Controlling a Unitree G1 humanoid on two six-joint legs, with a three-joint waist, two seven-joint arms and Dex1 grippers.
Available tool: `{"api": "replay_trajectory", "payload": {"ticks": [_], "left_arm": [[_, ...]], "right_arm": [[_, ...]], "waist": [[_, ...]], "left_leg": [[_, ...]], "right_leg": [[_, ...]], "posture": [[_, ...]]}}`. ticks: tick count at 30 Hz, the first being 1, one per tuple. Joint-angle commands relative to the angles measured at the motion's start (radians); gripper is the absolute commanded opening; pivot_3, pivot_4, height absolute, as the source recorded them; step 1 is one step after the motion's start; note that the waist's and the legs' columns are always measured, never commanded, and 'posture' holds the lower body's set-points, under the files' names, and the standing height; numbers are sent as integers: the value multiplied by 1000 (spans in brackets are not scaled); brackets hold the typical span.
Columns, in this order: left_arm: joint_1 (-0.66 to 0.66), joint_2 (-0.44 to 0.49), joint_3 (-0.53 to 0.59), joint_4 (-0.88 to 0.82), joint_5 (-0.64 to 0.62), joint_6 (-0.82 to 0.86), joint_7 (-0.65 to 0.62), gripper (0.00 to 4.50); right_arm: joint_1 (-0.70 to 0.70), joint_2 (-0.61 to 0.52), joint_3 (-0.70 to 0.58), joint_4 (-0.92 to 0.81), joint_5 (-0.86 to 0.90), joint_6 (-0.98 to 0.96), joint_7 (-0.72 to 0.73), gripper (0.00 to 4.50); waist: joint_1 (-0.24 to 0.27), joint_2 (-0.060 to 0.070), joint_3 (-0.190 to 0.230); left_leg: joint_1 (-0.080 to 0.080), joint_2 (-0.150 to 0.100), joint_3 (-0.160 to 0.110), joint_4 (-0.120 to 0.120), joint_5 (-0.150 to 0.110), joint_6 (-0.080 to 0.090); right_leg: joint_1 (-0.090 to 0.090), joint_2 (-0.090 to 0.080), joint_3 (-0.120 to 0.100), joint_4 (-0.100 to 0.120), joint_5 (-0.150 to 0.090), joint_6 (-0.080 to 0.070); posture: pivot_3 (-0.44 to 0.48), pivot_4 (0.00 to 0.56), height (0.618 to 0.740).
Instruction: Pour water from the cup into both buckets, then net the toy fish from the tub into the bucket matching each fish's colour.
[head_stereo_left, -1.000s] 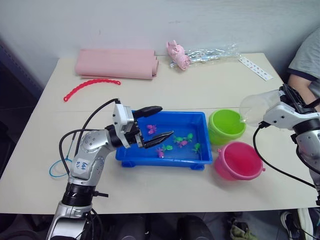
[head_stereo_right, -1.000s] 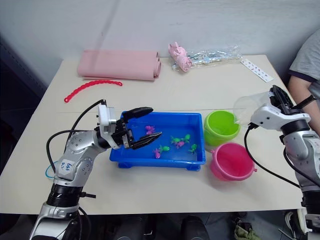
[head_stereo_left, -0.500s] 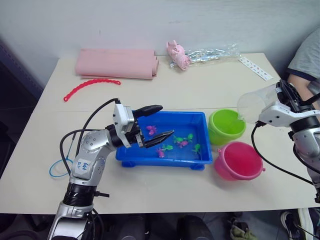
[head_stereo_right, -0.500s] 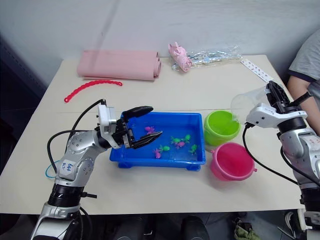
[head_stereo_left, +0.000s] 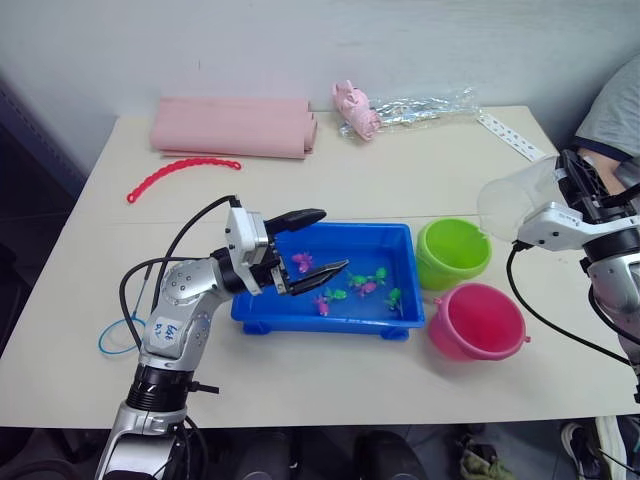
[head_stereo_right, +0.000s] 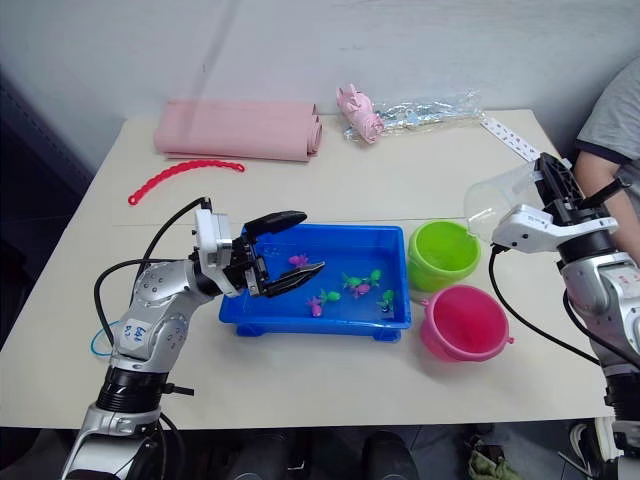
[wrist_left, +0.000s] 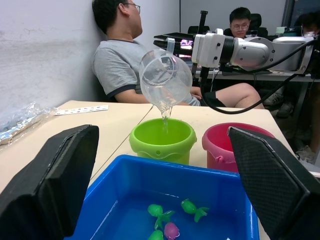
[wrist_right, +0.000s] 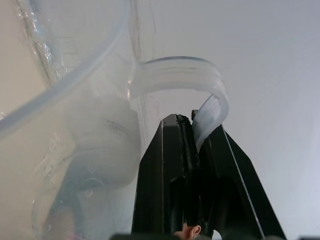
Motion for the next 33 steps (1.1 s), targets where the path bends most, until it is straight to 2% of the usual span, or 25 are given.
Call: {"api": "replay_trajectory", "payload": {"ticks": [1,14,16,22,30,33], "left_arm": [[-11,-1,15,-45,-36,-5,-6,4500],[-1,31,27,-45,-54,4,-32,4500],[2,34,28,-49,-60,10,-36,4500],[-2,34,48,-66,-117,53,-38,4500],[-13,133,85,-92,-236,192,-130,4500],[6,195,69,-117,-250,221,-203,4500]], "right_arm": [[-8,-1,-60,-68,98,-10,35,20],[6,46,-43,-61,156,39,109,20],[7,73,-70,-68,234,43,136,20],[27,146,-126,-97,558,142,352,20],[-10,255,-412,-124,961,554,354,20],[20,264,-484,-108,1061,624,397,20]], "waist": [[0,0,0],[0,0,0],[0,0,0],[1,-1,1],[1,-2,1],[0,-2,1]], "left_leg": [[0,0,0,0,0,0],[0,0,0,0,0,0],[0,0,0,0,0,0],[0,0,0,0,0,0],[0,0,-1,0,0,0],[0,0,-2,0,0,0]], "right_leg": [[0,0,0,0,0,0],[0,0,0,0,0,0],[0,0,0,0,0,0],[0,0,0,0,0,0],[0,0,0,0,0,0],[0,0,-1,0,0,0]], "posture": [[0,150,740],[0,150,740],[0,150,740],[0,150,740],[0,150,740],[0,150,740]]}}
